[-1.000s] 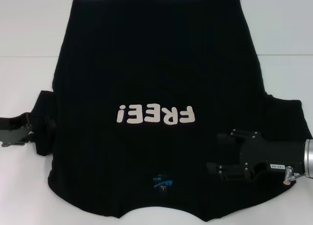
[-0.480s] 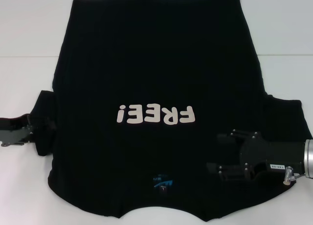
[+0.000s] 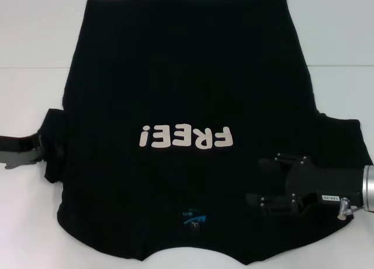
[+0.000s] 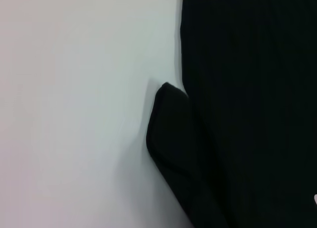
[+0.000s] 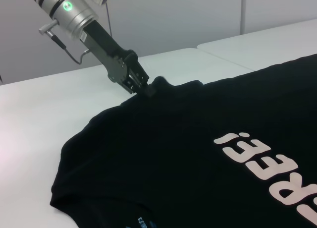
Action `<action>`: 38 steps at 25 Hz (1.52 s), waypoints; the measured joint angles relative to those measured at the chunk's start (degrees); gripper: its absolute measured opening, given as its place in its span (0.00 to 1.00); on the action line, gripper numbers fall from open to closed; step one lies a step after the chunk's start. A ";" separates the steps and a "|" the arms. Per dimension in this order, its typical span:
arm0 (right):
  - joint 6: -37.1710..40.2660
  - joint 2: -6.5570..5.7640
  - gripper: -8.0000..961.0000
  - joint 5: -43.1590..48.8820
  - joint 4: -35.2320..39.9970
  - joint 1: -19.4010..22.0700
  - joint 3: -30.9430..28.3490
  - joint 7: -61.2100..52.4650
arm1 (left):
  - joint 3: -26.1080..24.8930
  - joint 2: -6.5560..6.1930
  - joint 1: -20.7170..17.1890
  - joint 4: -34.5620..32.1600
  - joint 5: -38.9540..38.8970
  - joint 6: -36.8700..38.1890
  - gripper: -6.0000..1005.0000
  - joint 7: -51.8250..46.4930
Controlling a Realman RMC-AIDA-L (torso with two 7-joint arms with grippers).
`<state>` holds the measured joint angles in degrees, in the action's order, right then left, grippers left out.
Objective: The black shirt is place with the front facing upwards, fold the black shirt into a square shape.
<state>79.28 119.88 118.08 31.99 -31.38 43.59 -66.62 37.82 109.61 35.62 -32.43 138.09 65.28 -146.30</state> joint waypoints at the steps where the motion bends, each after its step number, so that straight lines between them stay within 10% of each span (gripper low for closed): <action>1: 0.01 0.00 0.95 0.00 0.00 0.00 0.00 0.00 | 0.00 0.05 -0.04 -0.25 0.00 -0.03 0.53 -0.04; 11: 0.35 0.00 0.95 -0.10 0.00 0.04 0.00 -0.08 | 0.16 0.15 -0.17 -0.53 0.07 -0.67 0.04 0.03; 38: 0.10 0.00 0.95 -0.35 0.25 0.53 -0.54 -0.18 | -1.61 -4.18 -0.18 -6.44 -0.08 3.50 0.04 -0.63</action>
<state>79.38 119.88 117.74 32.24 -30.85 43.05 -66.80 36.22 105.44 35.44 -38.87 138.00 68.77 -146.94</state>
